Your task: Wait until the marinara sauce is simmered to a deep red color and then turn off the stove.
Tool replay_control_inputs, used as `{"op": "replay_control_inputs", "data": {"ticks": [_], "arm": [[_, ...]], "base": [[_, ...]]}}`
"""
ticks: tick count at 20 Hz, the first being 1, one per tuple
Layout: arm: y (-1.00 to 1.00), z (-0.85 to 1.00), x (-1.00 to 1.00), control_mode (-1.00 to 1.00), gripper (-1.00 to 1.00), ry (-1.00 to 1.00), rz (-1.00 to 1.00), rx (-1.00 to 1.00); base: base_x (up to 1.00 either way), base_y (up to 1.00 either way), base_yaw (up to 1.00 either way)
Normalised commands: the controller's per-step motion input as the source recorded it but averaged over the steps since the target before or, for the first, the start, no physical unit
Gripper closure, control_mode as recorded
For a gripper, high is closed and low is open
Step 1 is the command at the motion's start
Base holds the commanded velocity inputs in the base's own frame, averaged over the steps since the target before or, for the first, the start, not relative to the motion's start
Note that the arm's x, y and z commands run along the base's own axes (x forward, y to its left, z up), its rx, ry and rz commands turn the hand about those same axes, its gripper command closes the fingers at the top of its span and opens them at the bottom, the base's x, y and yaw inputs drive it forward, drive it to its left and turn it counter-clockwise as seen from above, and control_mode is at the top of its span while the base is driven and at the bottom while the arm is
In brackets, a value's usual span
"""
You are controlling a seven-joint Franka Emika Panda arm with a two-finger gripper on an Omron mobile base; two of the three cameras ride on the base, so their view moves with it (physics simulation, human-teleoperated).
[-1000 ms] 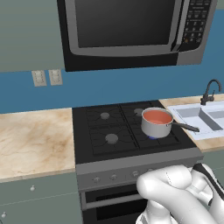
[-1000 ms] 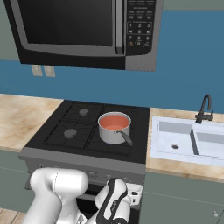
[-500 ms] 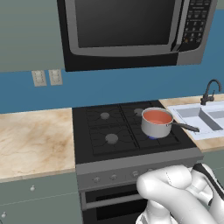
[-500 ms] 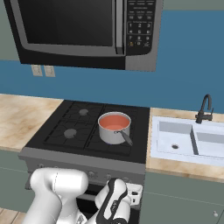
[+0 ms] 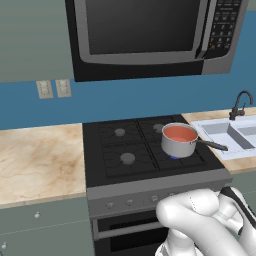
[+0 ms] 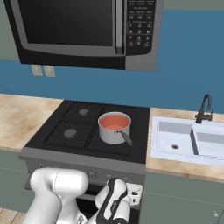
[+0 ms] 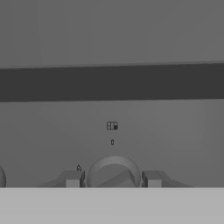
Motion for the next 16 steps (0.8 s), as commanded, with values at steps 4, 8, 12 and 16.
{"op": "replay_control_inputs", "data": {"ticks": [4, 8, 12, 16], "arm": [[0.0, 0.0, 0.0, -1.0, 1.0, 0.0, 0.0, 0.0], [0.0, 0.0, 0.0, -1.0, 1.0, 0.0, 0.0, 0.0], [0.0, 0.0, 0.0, -1.0, 1.0, 0.0, 0.0, 0.0], [0.0, 0.0, 0.0, -1.0, 1.0, 0.0, 0.0, 0.0]], "base": [[0.0, 0.0, 0.0], [0.0, 0.0, 0.0], [0.0, 0.0, 0.0], [0.0, 0.0, 0.0]]}}
